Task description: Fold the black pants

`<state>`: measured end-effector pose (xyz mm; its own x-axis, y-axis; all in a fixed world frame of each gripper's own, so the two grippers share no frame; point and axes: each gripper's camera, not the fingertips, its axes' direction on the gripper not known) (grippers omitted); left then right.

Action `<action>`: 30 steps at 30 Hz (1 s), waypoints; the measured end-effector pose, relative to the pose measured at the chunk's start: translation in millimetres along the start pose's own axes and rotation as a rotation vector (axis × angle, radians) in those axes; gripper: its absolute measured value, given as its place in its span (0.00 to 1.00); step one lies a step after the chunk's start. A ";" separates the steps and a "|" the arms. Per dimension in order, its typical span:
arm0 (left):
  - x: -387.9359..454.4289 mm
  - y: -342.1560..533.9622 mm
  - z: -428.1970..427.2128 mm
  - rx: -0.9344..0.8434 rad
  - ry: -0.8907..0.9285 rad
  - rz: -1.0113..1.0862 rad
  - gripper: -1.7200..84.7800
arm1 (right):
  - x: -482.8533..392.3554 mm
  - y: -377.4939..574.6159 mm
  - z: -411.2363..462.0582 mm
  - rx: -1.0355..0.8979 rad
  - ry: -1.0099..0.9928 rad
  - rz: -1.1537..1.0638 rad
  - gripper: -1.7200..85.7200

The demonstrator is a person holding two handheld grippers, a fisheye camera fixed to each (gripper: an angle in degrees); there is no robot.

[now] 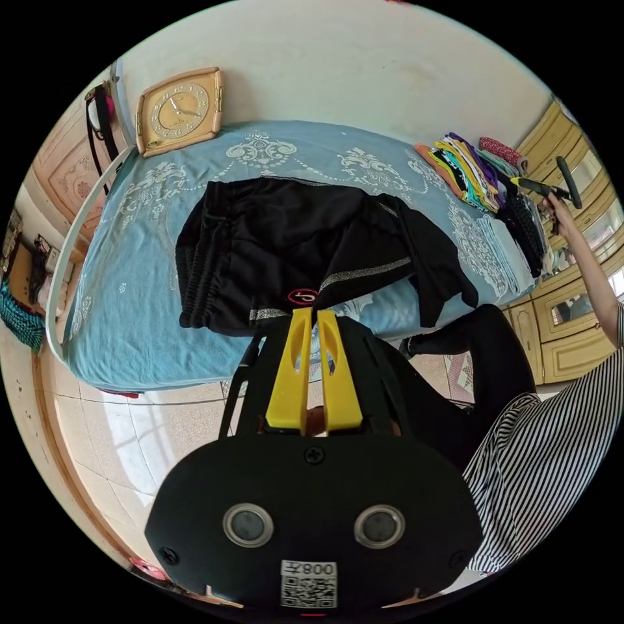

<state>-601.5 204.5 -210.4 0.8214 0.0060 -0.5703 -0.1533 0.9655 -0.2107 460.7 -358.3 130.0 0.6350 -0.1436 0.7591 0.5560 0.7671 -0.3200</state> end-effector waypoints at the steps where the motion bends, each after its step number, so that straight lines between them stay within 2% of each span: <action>1: -1.4 1.9 2.7 -0.003 0.003 -0.013 0.05 | -20.6 5.5 3.4 0.021 -0.023 -0.046 0.03; 3: -7.9 14.5 6.2 0.032 0.037 -0.074 0.05 | -68.2 20.3 25.8 0.001 -0.083 -0.144 0.06; 5: -12.0 24.0 7.8 0.056 0.069 -0.111 0.06 | -133.9 43.1 73.9 -0.125 -0.159 -0.267 0.11; 8: -12.6 20.1 13.0 0.088 0.093 -0.090 0.07 | -190.1 65.3 123.0 -0.258 -0.153 -0.359 0.12; 12: -11.6 -34.0 38.1 0.124 0.170 -0.015 0.08 | -213.0 74.8 146.9 -0.309 -0.080 -0.373 0.11; 16: -0.4 -95.9 76.1 0.111 0.194 0.070 0.06 | -210.0 73.9 138.5 -0.307 -0.036 -0.432 0.05; 19: 8.6 -139.6 106.9 0.067 0.184 0.114 0.05 | -183.0 60.9 118.4 -0.311 -0.111 -0.403 0.03; 21: 10.0 -167.6 111.3 0.111 0.161 0.135 0.04 | -154.8 43.7 88.4 -0.261 -0.112 -0.385 0.02; 24: 7.0 -202.1 107.5 0.167 0.111 0.189 0.04 | -69.4 -8.6 21.7 -0.119 0.011 -0.292 0.02; 26: 1.4 -220.8 109.8 0.175 0.085 0.197 0.04 | 25.1 -57.3 -11.1 -0.085 0.119 -0.124 0.02; 30: -14.7 -244.0 135.9 0.132 0.115 0.168 0.07 | 153.9 -78.6 -0.8 -0.184 0.024 0.222 0.02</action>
<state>-501.4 4.3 -42.7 0.7212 0.1474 -0.6768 -0.2033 0.9791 -0.0033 515.2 -441.1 271.5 0.7636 -0.0010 0.6457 0.4883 0.6551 -0.5765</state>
